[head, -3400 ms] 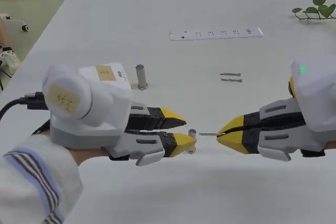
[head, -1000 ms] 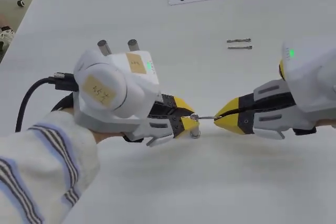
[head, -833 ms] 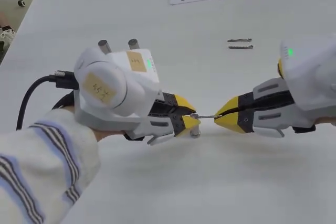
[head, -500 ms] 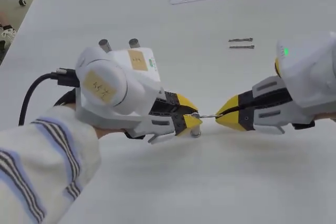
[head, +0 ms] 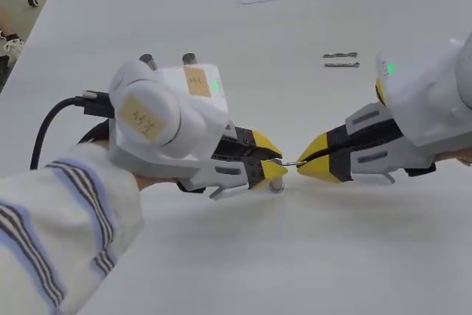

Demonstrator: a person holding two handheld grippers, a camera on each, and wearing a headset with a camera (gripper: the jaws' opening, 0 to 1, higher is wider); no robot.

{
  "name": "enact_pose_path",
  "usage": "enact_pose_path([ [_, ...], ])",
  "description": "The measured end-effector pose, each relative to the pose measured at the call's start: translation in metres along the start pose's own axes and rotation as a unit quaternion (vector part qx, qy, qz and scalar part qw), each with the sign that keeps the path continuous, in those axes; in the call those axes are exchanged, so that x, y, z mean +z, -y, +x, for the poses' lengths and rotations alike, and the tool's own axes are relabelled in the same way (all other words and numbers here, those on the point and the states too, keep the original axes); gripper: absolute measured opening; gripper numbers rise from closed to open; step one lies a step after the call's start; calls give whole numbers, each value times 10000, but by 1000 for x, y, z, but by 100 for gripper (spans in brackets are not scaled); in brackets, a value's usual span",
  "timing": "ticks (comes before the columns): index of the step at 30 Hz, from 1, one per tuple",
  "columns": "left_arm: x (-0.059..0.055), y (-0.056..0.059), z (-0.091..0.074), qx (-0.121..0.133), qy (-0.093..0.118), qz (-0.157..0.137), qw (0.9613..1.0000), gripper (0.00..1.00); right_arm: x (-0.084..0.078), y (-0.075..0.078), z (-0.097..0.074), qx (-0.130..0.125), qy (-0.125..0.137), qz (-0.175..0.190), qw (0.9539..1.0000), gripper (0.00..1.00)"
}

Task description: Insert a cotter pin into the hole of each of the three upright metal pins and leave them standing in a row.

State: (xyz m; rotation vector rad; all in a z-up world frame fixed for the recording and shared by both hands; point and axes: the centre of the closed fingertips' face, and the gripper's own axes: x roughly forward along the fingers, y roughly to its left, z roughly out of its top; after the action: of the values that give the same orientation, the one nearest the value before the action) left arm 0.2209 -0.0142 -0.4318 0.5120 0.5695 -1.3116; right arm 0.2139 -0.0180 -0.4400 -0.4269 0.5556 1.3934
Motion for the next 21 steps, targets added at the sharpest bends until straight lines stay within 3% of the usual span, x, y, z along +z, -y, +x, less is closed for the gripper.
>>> enact_pose_path([
  [12,1,1,1,-18,18,-144,9999,5,1,0,9,-83,91,85,9999,0],
  [21,1,2,1,-4,-4,-72,10000,5,2,2,2,-189,135,-24,9997,6],
])
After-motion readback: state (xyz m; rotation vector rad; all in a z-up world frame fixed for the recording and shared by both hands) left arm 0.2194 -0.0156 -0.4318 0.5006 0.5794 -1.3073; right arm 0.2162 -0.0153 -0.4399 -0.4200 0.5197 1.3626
